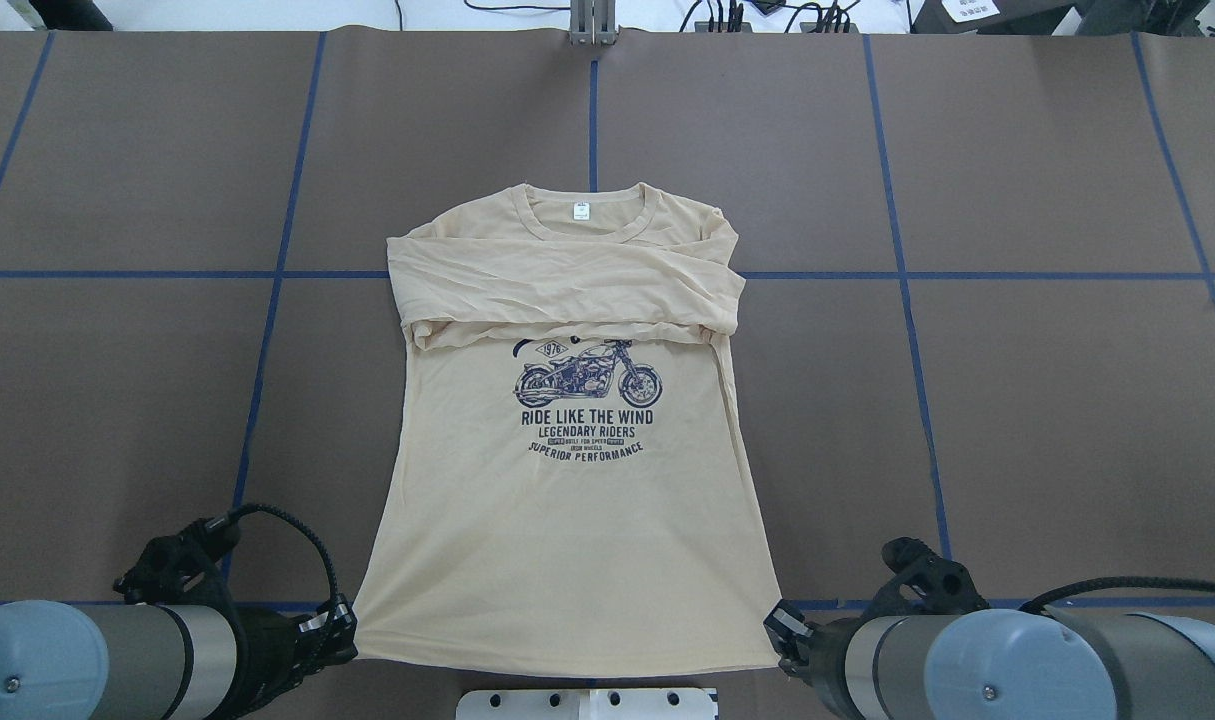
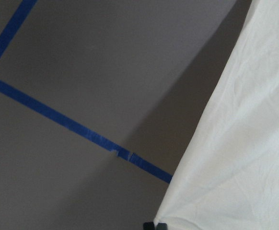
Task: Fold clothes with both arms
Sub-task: 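Lift the hem with both grippers and fold it toward the collar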
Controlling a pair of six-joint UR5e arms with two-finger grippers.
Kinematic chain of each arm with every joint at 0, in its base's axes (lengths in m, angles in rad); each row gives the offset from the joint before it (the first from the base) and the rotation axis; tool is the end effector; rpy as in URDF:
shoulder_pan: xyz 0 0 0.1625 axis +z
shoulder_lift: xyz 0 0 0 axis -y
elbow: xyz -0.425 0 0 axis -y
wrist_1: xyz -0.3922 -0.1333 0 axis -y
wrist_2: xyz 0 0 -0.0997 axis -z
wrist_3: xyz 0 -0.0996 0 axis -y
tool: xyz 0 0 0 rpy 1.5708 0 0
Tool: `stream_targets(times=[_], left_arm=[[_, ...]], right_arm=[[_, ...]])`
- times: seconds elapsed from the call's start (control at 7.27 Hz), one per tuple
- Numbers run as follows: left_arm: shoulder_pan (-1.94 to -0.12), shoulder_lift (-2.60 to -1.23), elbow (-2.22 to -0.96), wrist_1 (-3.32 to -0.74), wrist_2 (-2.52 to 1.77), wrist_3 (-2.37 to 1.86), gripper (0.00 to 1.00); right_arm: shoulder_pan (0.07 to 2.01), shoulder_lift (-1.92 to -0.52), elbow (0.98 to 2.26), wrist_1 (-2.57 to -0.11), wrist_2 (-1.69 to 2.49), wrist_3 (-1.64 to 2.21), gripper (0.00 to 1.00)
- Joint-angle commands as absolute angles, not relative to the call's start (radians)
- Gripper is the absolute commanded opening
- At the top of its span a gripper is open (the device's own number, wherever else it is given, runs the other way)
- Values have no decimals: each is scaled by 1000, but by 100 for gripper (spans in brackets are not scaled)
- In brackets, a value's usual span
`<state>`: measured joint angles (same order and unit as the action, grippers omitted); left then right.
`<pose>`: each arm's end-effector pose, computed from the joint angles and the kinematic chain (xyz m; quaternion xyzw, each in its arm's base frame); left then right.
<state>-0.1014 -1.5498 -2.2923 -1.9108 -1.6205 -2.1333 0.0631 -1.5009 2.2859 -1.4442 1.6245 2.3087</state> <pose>0.4120 -0.1709 0.2989 -0.1345 0.4789 -0.2710 0.8241 -0.4378 -0.1559 0.2913 -0.1684 -0.4072 0.3391 0.8312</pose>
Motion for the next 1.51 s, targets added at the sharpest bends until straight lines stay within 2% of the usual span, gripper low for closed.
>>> stream_targets(times=[0.0, 0.41, 0.69, 0.83, 1.1, 1.38], left_arm=[[-100, -1545, -2357, -1893, -1637, -2175, 0], [-239, -1578, -2381, -1896, -1692, -2117, 0], [-363, -1606, -2341, -1893, -1716, -1932, 0], [-427, -1629, -2285, -1894, -1747, -1895, 0], [-539, -1765, -2128, -1893, -1750, -1798, 0], [-606, -1883, -1986, -1898, -1750, -1752, 0]], right_arm=[[81, -1546, 2347, -1443, 1646, 2309, 0], [300, -1490, 2330, -1451, 1832, 2296, 0], [495, -1398, 2228, -1486, 1956, 2217, 0], [570, -1318, 2161, -1538, 1995, 2141, 0], [676, -1188, 2044, -1629, 2020, 2004, 0], [712, -1090, 1883, -1621, 2016, 1904, 0]])
